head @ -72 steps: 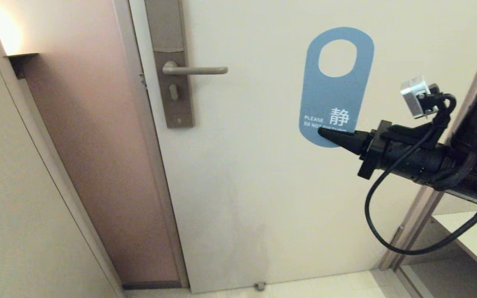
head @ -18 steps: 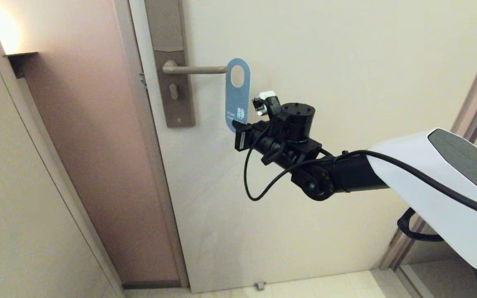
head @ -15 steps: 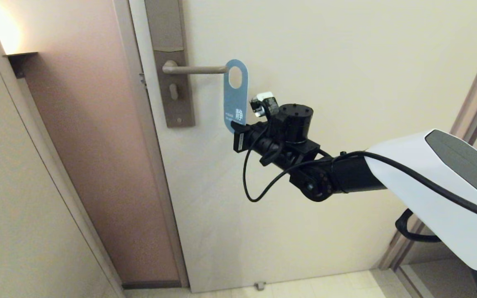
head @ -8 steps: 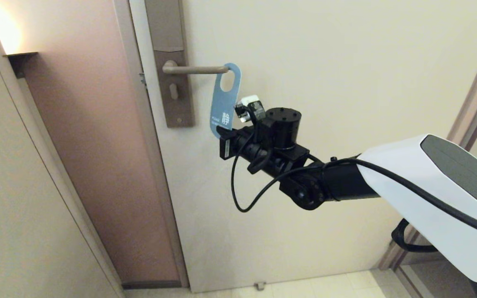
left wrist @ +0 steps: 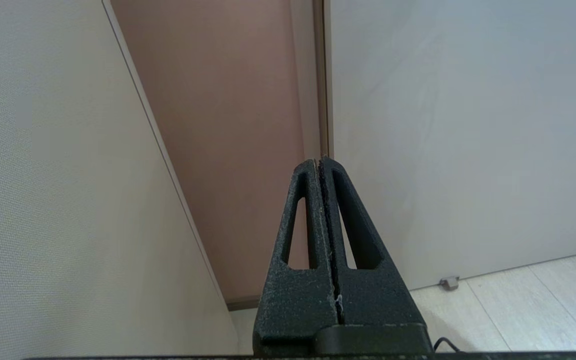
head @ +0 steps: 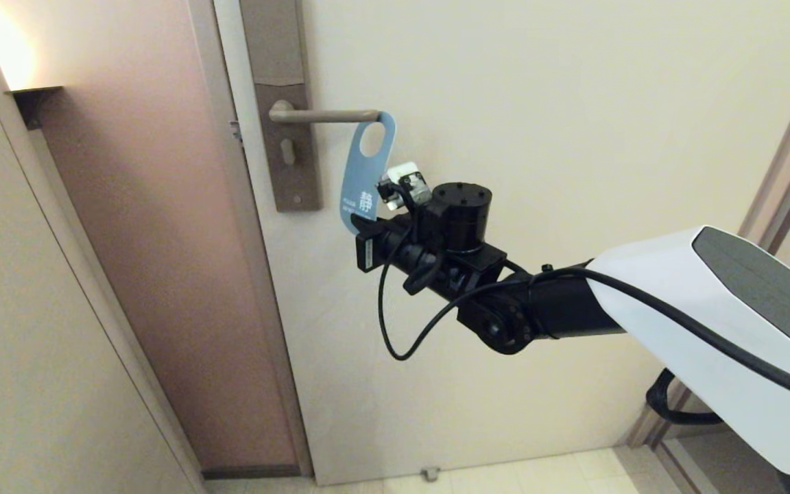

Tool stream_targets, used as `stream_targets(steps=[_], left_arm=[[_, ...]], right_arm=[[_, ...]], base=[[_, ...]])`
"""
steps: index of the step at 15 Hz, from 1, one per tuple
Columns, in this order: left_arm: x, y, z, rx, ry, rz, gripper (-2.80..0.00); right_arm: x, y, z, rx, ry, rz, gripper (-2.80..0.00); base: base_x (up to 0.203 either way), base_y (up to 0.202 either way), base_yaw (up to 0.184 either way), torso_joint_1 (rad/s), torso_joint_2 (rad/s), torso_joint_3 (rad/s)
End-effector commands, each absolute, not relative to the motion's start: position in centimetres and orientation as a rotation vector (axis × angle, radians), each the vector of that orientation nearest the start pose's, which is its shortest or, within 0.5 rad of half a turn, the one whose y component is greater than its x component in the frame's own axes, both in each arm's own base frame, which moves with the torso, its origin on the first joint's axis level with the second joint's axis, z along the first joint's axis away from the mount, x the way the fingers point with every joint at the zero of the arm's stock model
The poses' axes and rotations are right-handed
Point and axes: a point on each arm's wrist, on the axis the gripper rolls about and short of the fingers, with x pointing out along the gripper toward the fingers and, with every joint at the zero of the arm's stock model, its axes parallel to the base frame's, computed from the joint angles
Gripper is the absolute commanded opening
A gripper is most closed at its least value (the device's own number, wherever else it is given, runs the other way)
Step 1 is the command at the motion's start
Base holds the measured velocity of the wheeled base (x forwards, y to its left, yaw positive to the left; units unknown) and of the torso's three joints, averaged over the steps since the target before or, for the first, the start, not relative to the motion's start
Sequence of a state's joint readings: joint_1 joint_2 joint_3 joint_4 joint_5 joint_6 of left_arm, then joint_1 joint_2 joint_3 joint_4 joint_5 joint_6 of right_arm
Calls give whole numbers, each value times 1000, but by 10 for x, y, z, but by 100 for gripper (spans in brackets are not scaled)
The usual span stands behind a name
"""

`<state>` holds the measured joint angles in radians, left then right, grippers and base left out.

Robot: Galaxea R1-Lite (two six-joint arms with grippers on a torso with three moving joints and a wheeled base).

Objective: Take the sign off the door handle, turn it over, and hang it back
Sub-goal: Hang the sign back with the other side facing out

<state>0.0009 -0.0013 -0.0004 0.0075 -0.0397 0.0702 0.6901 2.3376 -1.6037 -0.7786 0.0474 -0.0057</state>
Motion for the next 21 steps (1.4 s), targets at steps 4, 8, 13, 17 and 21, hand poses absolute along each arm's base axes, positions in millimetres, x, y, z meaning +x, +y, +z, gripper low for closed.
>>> stream_targets(steps=[4,8,13,17,21], left_arm=[[-23,-1,75,70,6,-39,-280],[-23,-1,75,70,6,-39,-280],[-23,-1,75,70,6,-39,-280],[-23,-1,75,70,6,-39,-280],[-23,-1,75,70,6,-39,-280]], right_arm=[[398,287,162,3,-26,672,-280],[411,269,166,-1,-9,628,-280],[414,269,179,3,-22,629,-280],[409,266,191,6,-44,629,-280],[396,283,195,3,-55,672,-280]], base=[[0,0,0,0,0,0],[0,0,0,0,0,0],[0,0,0,0,0,0],[0,0,0,0,0,0],[0,0,0,0,0,0]])
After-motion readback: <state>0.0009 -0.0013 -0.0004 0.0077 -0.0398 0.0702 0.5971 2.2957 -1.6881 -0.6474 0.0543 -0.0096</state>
